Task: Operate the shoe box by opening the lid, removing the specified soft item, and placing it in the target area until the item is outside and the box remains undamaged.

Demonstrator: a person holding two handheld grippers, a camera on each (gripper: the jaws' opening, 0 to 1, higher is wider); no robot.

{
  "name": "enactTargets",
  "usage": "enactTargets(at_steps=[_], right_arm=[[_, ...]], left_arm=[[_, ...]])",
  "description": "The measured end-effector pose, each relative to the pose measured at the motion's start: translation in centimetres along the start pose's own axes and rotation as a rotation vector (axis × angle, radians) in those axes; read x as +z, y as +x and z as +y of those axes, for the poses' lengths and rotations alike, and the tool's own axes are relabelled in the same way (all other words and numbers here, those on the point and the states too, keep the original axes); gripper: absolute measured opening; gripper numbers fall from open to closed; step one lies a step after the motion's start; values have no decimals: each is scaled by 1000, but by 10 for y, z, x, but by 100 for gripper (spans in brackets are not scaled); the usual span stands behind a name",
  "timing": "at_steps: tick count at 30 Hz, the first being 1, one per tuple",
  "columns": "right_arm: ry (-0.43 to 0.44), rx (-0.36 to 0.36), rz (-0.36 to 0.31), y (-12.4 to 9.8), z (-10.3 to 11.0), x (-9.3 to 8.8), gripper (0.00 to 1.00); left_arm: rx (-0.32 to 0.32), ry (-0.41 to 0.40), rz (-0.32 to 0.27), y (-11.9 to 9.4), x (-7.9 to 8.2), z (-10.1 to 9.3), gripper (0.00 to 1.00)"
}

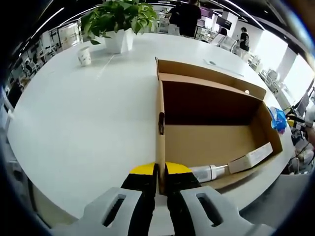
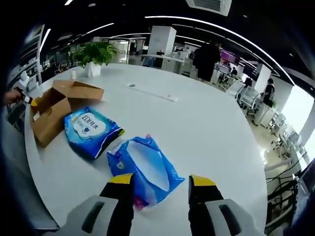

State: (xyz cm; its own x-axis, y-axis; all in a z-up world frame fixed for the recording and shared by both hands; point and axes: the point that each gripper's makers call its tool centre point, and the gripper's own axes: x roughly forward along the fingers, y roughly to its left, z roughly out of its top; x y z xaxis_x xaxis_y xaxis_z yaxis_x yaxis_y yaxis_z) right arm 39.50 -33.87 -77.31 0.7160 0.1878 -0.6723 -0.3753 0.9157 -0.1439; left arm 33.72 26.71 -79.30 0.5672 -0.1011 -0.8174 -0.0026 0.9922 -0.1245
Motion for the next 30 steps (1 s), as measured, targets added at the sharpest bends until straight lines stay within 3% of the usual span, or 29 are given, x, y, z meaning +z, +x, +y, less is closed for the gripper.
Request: enactTargets(at_steps=[11,19,30], right_arm=[[66,-8,56,5,12,-32,29],[66,-20,74,11,9,-42,6],[-91,48,112,14,2,-44,1]], left_arm=[[-1,-2,0,1,0,1,3],[-1,-4,-1,0,0,0,4],[2,1,4,0,0,0,3]])
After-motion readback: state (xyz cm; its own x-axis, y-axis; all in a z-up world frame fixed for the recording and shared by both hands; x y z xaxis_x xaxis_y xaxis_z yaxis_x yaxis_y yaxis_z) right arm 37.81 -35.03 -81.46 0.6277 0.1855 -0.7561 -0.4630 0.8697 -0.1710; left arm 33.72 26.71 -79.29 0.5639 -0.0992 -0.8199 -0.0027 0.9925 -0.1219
